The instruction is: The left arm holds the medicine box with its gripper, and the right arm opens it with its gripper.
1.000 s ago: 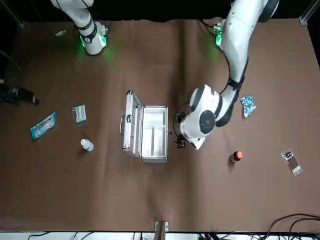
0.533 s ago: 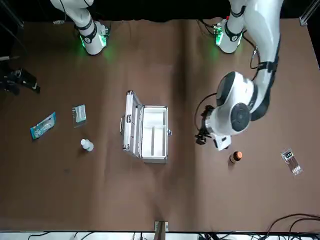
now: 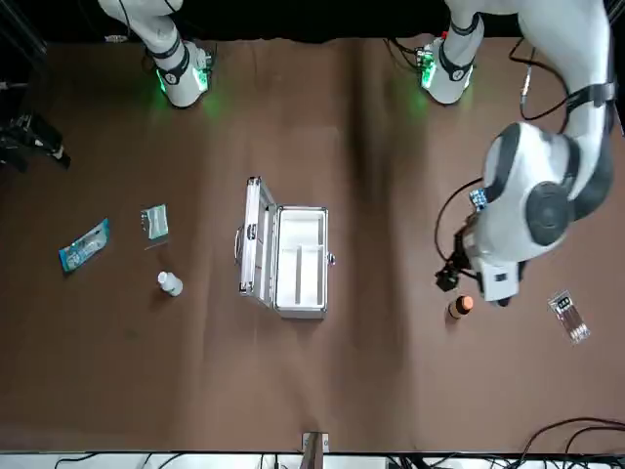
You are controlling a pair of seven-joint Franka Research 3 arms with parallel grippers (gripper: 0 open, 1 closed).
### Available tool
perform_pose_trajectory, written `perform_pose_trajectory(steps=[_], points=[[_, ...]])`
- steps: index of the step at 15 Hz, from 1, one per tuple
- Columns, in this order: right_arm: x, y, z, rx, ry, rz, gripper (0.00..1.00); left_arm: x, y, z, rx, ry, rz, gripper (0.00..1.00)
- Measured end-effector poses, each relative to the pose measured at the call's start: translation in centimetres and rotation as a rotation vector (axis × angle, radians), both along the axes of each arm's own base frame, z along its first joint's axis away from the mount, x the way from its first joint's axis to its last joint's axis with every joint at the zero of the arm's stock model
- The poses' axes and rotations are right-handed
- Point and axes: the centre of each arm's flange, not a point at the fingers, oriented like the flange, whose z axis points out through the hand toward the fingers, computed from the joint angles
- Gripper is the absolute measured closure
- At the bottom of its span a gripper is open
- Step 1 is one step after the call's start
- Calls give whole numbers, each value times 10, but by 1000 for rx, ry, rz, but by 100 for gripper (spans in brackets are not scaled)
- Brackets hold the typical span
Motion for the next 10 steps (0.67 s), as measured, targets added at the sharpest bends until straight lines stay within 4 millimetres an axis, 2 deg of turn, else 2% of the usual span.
perform_pose_trajectory(steps=[7, 10], points=[[0, -4, -4, -3, 8, -7, 1, -9, 82, 48, -14, 20, -248, 0], [1, -4, -6, -5, 13, -7, 1, -11, 108, 68, -33, -13, -396, 0]])
